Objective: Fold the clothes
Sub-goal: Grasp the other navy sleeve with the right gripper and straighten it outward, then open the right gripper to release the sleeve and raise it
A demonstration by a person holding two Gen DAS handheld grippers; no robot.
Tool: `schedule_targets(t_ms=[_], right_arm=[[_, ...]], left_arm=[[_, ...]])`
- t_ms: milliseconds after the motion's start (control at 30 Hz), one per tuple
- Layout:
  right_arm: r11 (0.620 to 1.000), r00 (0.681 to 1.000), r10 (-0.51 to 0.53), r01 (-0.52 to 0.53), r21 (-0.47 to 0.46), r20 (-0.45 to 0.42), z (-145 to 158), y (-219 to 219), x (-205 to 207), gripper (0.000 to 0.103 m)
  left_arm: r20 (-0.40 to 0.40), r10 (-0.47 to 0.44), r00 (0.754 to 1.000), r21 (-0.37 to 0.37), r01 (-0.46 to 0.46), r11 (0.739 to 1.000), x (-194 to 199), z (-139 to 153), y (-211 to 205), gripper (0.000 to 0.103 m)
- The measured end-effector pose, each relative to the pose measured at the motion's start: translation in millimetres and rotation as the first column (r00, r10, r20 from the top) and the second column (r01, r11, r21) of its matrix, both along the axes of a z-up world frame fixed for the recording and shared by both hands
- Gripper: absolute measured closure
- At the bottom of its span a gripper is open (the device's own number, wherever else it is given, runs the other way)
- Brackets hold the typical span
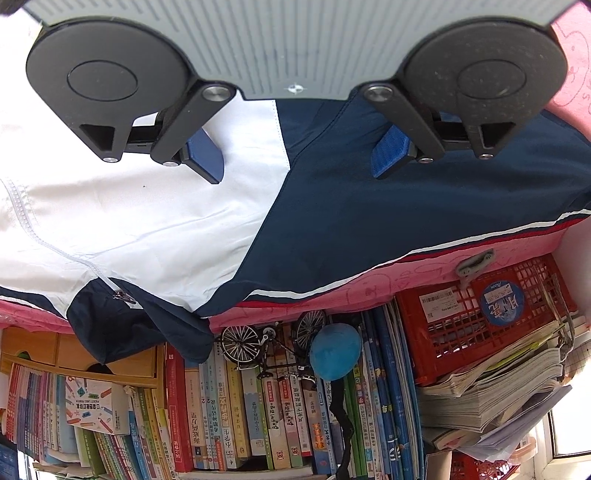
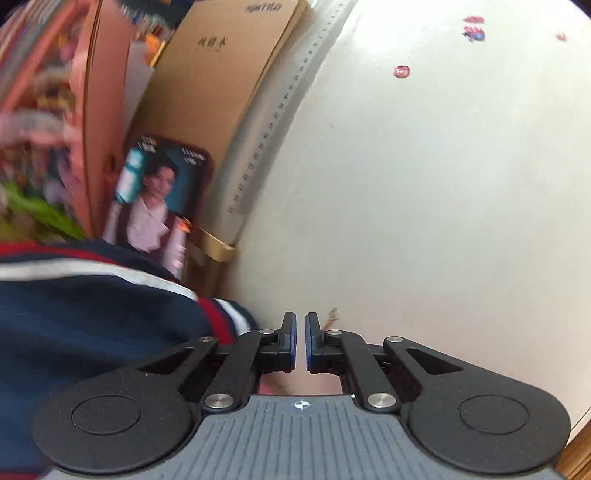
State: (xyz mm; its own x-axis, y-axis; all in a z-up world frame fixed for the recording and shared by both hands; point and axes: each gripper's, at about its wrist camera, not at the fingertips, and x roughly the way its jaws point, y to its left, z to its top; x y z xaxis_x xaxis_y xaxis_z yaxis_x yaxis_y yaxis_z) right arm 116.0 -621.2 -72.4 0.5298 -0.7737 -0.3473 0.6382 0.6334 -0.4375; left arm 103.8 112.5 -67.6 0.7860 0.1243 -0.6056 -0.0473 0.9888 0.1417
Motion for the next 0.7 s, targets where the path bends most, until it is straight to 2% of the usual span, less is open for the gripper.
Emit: schedule_targets(t_ms=[67,100,133,200,300,367,400,467,500,533,600,633,700], right_arm=[[0.995,1.000,-0.008,0.006,0.097,0.021,3,-5,-14,0.093],[0.989,0.999,0.018,-0.025,0.143,0.047,7,-3,-23,0.088],[0.979,0.995,0.071,-0.085,0.187,0.076,11,3,-34,0.084],[0.947,0.973,0.193,-0.218,0.234,0.126,23,25,-55,0.064],[0.890,0.920,0.352,-0.386,0.242,0.173,44,73,-77,0.059],[0.831,0.864,0.460,-0.500,0.245,0.205,57,104,-88,0.051],[0.794,0.830,0.513,-0.556,0.246,0.219,64,122,-95,0.045],[0.709,0.750,0.613,-0.661,0.246,0.249,76,158,-109,0.040],[0.666,0.711,0.655,-0.703,0.249,0.255,82,175,-114,0.039],[0.631,0.681,0.686,-0.732,0.256,0.256,84,189,-119,0.038],[0.554,0.617,0.747,-0.783,0.283,0.245,86,222,-135,0.034],[0.514,0.582,0.778,-0.806,0.293,0.236,86,240,-145,0.034],[0.418,0.487,0.850,-0.855,0.306,0.201,84,286,-163,0.034]], left_arm=[[-0.001,0.001,1.000,-0.002,-0.001,1.000,0,0,1,0.014],[-0.001,0.002,1.000,-0.004,-0.002,1.000,0,0,1,0.014],[-0.001,0.003,1.000,-0.005,-0.003,1.000,0,0,1,0.013],[-0.003,0.006,1.000,-0.013,-0.006,1.000,1,0,2,0.013],[-0.006,0.009,1.000,-0.028,-0.009,1.000,1,0,5,0.012],[-0.007,0.015,1.000,-0.032,-0.015,0.999,1,0,5,0.011],[-0.007,0.020,1.000,-0.031,-0.020,0.999,0,1,5,0.012],[-0.012,0.028,1.000,-0.036,-0.028,0.999,-4,3,3,0.015],[-0.012,0.021,1.000,-0.072,-0.022,0.997,-13,7,2,0.021],[-0.008,0.010,1.000,-0.118,-0.011,0.993,-22,12,2,0.022],[0.034,-0.039,0.999,-0.215,0.046,0.976,-53,25,-3,0.022],[0.059,-0.069,0.996,-0.240,0.082,0.967,-69,30,-7,0.022],[0.103,-0.142,0.984,-0.246,0.164,0.955,-109,37,-22,0.021]])
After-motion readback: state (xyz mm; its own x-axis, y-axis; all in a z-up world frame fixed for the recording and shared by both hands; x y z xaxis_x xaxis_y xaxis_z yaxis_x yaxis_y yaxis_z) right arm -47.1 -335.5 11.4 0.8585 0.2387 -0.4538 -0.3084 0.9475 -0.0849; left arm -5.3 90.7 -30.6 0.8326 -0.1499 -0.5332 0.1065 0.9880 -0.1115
